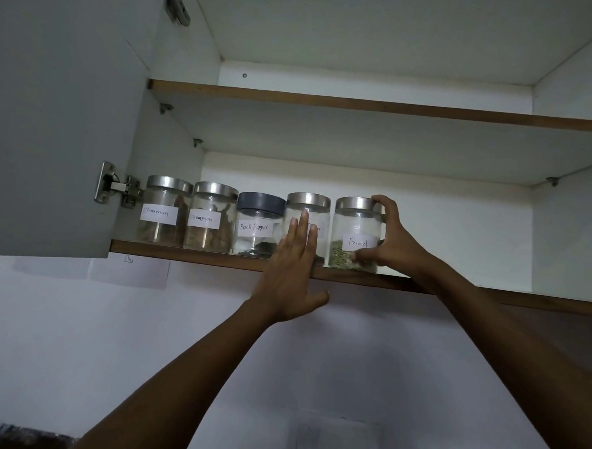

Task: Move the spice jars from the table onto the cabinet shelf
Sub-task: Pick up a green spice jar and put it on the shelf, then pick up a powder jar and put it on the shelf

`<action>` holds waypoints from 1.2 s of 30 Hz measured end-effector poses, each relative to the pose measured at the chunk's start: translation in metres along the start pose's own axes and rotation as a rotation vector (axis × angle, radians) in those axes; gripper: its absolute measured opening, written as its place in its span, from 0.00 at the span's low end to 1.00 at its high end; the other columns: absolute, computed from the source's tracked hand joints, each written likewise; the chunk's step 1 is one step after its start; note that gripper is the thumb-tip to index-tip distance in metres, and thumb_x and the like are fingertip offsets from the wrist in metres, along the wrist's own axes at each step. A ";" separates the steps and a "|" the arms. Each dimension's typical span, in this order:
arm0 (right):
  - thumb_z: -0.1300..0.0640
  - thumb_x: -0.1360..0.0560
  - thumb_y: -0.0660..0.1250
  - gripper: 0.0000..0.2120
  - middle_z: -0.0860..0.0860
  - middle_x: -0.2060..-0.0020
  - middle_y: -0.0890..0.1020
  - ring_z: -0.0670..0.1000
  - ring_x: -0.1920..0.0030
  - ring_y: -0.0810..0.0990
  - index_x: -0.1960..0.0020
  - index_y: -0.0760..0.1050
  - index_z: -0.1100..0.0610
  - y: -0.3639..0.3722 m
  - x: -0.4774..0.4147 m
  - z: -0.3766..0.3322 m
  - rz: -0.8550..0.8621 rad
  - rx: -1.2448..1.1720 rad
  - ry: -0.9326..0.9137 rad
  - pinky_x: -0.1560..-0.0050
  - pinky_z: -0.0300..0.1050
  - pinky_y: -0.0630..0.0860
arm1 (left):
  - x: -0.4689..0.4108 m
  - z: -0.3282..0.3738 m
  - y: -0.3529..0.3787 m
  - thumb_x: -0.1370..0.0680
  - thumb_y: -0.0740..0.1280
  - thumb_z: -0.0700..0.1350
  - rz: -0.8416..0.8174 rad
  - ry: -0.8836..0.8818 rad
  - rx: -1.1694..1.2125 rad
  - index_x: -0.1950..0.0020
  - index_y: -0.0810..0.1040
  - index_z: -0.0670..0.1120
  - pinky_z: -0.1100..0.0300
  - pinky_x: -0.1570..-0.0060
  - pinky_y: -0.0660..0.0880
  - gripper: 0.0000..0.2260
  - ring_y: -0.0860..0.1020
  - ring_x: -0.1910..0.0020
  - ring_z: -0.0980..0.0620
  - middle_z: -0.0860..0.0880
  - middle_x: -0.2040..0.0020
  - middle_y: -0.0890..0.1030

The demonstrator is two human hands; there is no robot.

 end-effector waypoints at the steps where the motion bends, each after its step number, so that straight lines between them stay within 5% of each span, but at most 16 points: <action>1: 0.68 0.38 0.76 0.47 0.50 0.39 0.64 0.59 0.42 0.73 0.30 0.52 0.47 0.003 -0.001 -0.001 0.011 -0.009 -0.005 0.50 0.47 0.76 | 0.000 0.000 0.000 0.30 0.64 0.59 0.002 0.002 -0.004 0.27 0.33 0.44 0.53 0.28 0.41 0.47 0.32 0.26 0.45 0.44 0.26 0.31; 7: 0.64 0.36 0.75 0.52 0.49 0.31 0.59 0.57 0.34 0.68 0.26 0.44 0.45 0.014 0.007 0.006 0.020 -0.033 0.009 0.37 0.56 0.71 | 0.001 -0.001 0.001 0.32 0.58 0.63 -0.007 0.006 -0.020 0.26 0.34 0.43 0.51 0.27 0.42 0.46 0.33 0.26 0.45 0.43 0.25 0.33; 12: 0.60 0.33 0.74 0.50 0.53 0.26 0.48 0.55 0.27 0.54 0.25 0.43 0.49 0.021 0.044 -0.004 0.208 0.095 -0.004 0.30 0.48 0.58 | 0.016 0.007 -0.009 0.26 0.66 0.50 0.038 -0.012 0.106 0.24 0.39 0.45 0.44 0.26 0.50 0.42 0.35 0.25 0.46 0.46 0.24 0.35; 15: 0.60 0.33 0.74 0.44 0.56 0.26 0.50 0.57 0.28 0.53 0.25 0.52 0.53 0.035 0.084 -0.012 0.321 0.248 -0.060 0.32 0.51 0.57 | 0.055 0.014 -0.021 0.24 0.62 0.47 0.167 0.022 0.179 0.25 0.59 0.46 0.46 0.29 0.60 0.29 0.45 0.23 0.48 0.47 0.23 0.54; 18: 0.59 0.33 0.73 0.38 0.57 0.28 0.56 0.56 0.29 0.58 0.28 0.59 0.55 0.066 0.130 -0.009 0.345 0.257 -0.091 0.34 0.53 0.60 | 0.109 0.020 -0.028 0.23 0.59 0.47 0.243 0.001 0.286 0.36 0.75 0.48 0.55 0.35 0.66 0.17 0.62 0.28 0.53 0.52 0.35 0.75; 23: 0.51 0.33 0.67 0.29 0.49 0.32 0.61 0.44 0.33 0.58 0.33 0.65 0.48 0.151 0.217 0.005 0.076 0.065 0.034 0.34 0.45 0.58 | 0.219 0.022 -0.005 0.23 0.59 0.49 0.029 -0.070 0.389 0.45 0.81 0.50 0.58 0.39 0.69 0.13 0.71 0.38 0.58 0.56 0.44 0.80; 27: 0.51 0.30 0.68 0.23 0.48 0.34 0.64 0.49 0.32 0.60 0.36 0.69 0.46 0.233 0.299 0.041 -0.226 -0.037 0.267 0.31 0.50 0.60 | 0.318 0.003 0.023 0.25 0.59 0.49 -0.230 -0.216 0.532 0.47 0.82 0.50 0.62 0.43 0.71 0.13 0.74 0.44 0.61 0.56 0.48 0.81; 32: 0.55 0.26 0.68 0.18 0.49 0.35 0.66 0.50 0.34 0.62 0.37 0.72 0.50 0.312 0.389 0.073 -0.545 -0.024 0.446 0.38 0.41 0.61 | 0.439 -0.023 0.045 0.26 0.59 0.52 -0.514 -0.438 0.537 0.46 0.79 0.56 0.66 0.47 0.70 0.13 0.72 0.46 0.66 0.60 0.48 0.77; 36: 0.54 0.29 0.70 0.24 0.51 0.32 0.63 0.54 0.30 0.60 0.34 0.69 0.50 0.363 0.449 0.091 -0.750 -0.013 0.588 0.31 0.48 0.61 | 0.508 -0.010 0.052 0.25 0.61 0.48 -0.780 -0.479 0.562 0.38 0.74 0.54 0.68 0.38 0.66 0.16 0.67 0.42 0.71 0.59 0.40 0.73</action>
Point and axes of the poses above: each hand's wrist, its own x-axis away from the middle knuckle, its own y-axis out of the palm, z = x × y, the point moved 5 cm from there along -x, towards the middle knuckle
